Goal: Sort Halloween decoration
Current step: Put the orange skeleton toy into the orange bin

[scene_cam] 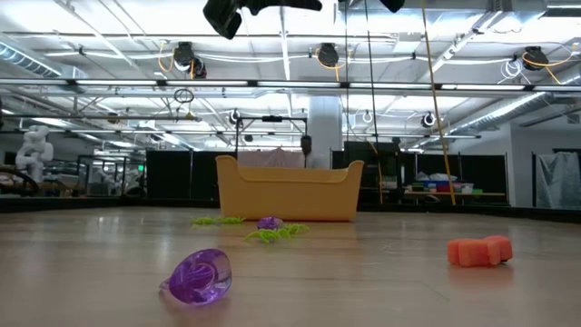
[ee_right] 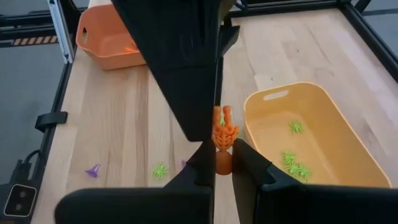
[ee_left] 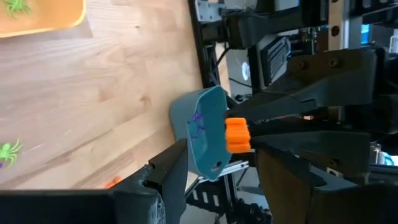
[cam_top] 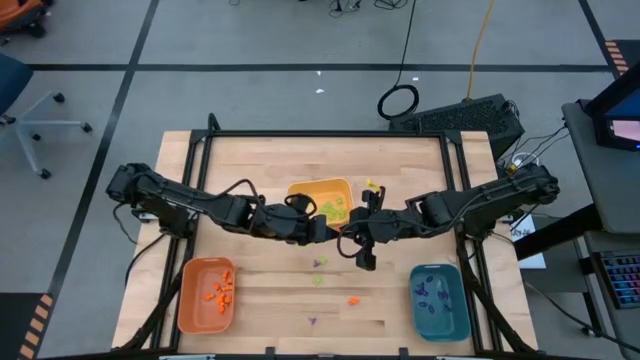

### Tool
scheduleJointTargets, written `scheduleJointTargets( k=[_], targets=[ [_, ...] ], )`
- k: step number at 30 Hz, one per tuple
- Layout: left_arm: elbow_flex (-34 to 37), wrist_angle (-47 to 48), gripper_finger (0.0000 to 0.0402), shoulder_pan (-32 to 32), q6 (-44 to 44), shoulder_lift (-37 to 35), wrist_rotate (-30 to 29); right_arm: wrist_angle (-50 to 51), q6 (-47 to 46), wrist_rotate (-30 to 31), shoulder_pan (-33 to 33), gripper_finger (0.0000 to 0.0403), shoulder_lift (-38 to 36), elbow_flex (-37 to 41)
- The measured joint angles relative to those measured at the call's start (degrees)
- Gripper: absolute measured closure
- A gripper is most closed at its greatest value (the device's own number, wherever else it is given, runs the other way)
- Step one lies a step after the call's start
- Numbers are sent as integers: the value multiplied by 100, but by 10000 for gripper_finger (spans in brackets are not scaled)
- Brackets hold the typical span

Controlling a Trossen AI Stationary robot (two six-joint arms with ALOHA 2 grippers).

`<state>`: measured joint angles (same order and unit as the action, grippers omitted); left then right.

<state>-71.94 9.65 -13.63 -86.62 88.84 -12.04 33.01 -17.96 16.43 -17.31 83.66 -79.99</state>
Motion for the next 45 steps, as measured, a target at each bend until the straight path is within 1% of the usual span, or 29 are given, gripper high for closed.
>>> scheduleJointTargets(
  k=[14, 22, 32, 36, 45],
  targets=[
    [0, -133, 215, 0, -4, 48, -46, -17, -87, -4, 25, 394, 0, 2],
    [0, -379, 215, 0, -3, 48, -298, -20, -86, -4, 25, 394, -2, 2],
    [0, -372, 217, 0, 40, 47, -297, -17, -87, -4, 25, 394, -2, 2],
    [0, -365, 244, 0, 66, 47, -238, -15, -86, -5, 35, 394, -2, 2],
    [0, -314, 357, 15, 342, 46, -209, 14, -70, -2, 51, 394, -2, 4]
  ],
)
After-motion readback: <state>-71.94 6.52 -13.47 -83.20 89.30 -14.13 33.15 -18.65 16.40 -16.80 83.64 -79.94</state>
